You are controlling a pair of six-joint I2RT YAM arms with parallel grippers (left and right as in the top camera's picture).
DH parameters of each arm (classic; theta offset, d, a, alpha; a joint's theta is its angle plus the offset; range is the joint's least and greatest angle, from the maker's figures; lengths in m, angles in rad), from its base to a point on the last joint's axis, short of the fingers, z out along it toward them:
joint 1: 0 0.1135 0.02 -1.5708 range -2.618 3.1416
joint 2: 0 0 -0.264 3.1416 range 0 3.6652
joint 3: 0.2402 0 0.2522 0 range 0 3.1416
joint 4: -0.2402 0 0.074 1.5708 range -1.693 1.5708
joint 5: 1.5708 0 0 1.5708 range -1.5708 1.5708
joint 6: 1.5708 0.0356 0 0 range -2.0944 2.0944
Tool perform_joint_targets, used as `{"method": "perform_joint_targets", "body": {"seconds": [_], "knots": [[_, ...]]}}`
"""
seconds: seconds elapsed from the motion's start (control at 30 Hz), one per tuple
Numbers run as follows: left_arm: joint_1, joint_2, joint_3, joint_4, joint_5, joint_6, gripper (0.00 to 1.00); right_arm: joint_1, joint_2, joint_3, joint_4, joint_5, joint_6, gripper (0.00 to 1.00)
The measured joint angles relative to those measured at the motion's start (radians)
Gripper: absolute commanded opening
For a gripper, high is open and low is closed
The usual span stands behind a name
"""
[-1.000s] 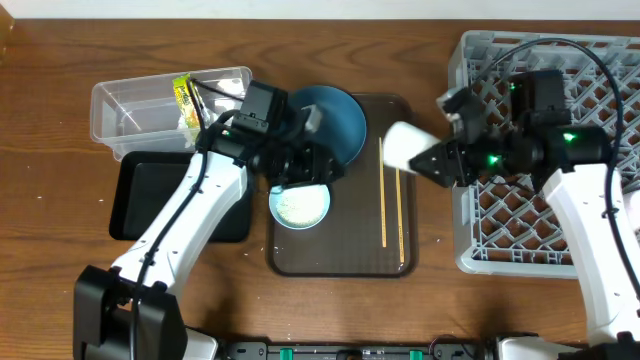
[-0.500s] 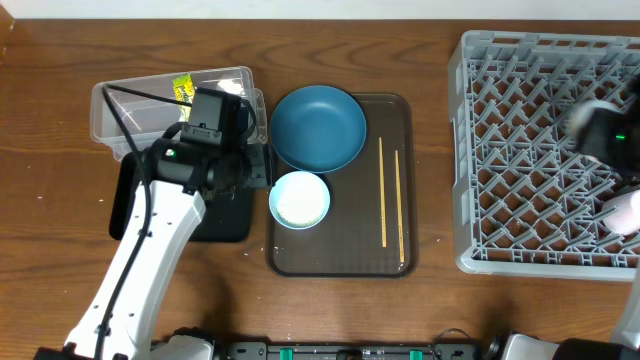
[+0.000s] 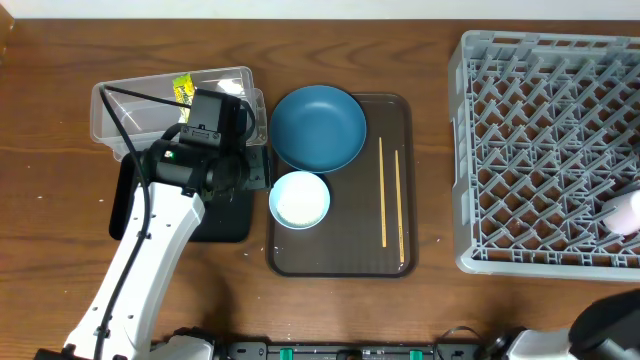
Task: Sort waste into correct bins and load items into the dishwasher rack
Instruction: 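Place the white cup into the dish rack with the right gripper, then grasp the light-blue rice bowl with the left gripper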
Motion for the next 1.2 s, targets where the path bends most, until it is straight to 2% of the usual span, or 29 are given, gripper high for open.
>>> {"method": "perform_joint_targets", "body": {"seconds": [0.2, 0.27, 0.3, 0.33, 0.4, 0.43, 0.8, 1.2], "knots": [[0.0, 0.0, 0.0, -0.001, 0.0, 0.0, 0.62, -0.043, 0.099, 0.0, 0.048, -0.017, 0.019, 0.06], [0.0, 0.0, 0.0, -0.001, 0.0, 0.0, 0.62, -0.05, 0.122, 0.0, 0.068, -0.031, 0.022, 0.11], [0.0, 0.0, 0.0, -0.002, 0.0, 0.0, 0.62, -0.052, 0.13, 0.0, 0.077, -0.035, 0.022, 0.19], [0.0, 0.0, 0.0, -0.002, 0.0, 0.0, 0.62, -0.053, 0.138, 0.0, 0.084, -0.042, 0.023, 0.36], [0.0, 0.0, 0.0, -0.002, 0.0, 0.003, 0.62, -0.053, 0.145, 0.0, 0.094, -0.051, 0.023, 0.79], [0.0, 0.0, 0.0, -0.002, 0.0, 0.003, 0.62, -0.053, 0.145, 0.0, 0.097, -0.053, 0.026, 0.98], [0.0, 0.0, 0.0, -0.002, 0.0, 0.003, 0.62, -0.055, 0.145, 0.0, 0.101, -0.098, 0.029, 0.99], [0.0, 0.0, 0.0, -0.002, -0.001, 0.007, 0.66, -0.02, 0.093, 0.0, 0.061, -0.296, -0.025, 0.99]]}}
